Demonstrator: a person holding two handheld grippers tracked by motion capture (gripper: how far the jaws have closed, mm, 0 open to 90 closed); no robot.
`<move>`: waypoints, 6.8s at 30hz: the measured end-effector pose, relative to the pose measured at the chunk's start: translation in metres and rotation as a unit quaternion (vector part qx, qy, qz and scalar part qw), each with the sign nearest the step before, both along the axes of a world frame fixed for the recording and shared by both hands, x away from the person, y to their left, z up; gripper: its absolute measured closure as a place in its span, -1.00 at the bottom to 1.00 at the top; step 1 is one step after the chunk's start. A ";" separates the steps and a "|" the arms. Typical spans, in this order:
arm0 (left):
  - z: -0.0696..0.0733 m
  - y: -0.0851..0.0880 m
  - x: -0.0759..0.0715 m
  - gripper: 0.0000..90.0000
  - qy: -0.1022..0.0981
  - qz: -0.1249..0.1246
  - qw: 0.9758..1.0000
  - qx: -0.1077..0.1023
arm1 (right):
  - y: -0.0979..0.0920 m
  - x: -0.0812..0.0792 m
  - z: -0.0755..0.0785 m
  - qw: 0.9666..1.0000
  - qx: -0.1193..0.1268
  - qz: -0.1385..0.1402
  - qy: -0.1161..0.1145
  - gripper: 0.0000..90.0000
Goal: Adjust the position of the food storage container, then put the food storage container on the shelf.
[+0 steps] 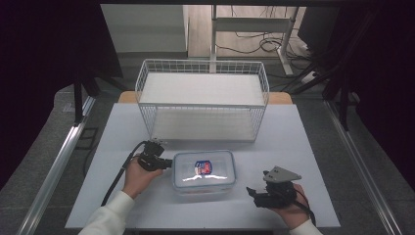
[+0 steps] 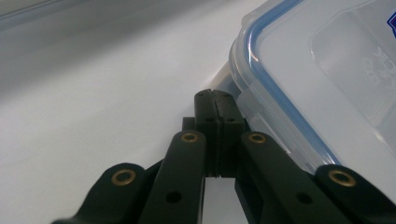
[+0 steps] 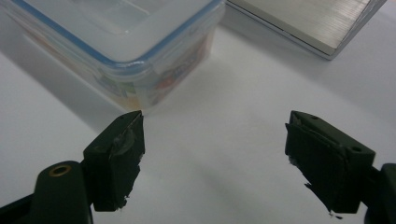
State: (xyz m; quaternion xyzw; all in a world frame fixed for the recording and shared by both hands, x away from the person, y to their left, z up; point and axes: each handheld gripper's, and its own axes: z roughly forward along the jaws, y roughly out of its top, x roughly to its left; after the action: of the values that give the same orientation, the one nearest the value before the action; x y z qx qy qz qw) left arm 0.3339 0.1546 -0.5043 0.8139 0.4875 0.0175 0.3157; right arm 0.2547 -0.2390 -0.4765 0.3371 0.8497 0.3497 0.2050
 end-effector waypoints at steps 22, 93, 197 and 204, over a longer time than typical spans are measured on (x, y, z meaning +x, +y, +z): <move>0.025 0.023 -0.034 0.99 -0.046 0.011 0.998 -0.047 | -0.003 0.000 0.001 1.000 0.013 0.005 -0.014 -0.55; -0.013 0.000 -0.015 -0.49 0.087 -0.012 0.971 -0.222 | 0.005 0.081 -0.019 0.944 0.247 0.004 0.218 -0.76; 0.038 0.033 0.040 0.05 -0.047 -0.023 0.979 -0.195 | 0.042 0.136 0.018 0.944 0.279 0.004 0.178 0.15; 0.028 0.034 0.060 0.04 -0.050 -0.027 0.980 -0.192 | 0.045 0.152 0.011 0.945 0.279 -0.006 0.170 0.15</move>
State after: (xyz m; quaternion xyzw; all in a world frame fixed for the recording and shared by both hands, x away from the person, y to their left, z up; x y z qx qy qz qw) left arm 0.3943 0.1890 -0.4764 0.7486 0.4436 -0.0444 0.4907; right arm 0.4064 -0.1936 -0.4658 0.4401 0.7386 0.5089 -0.0428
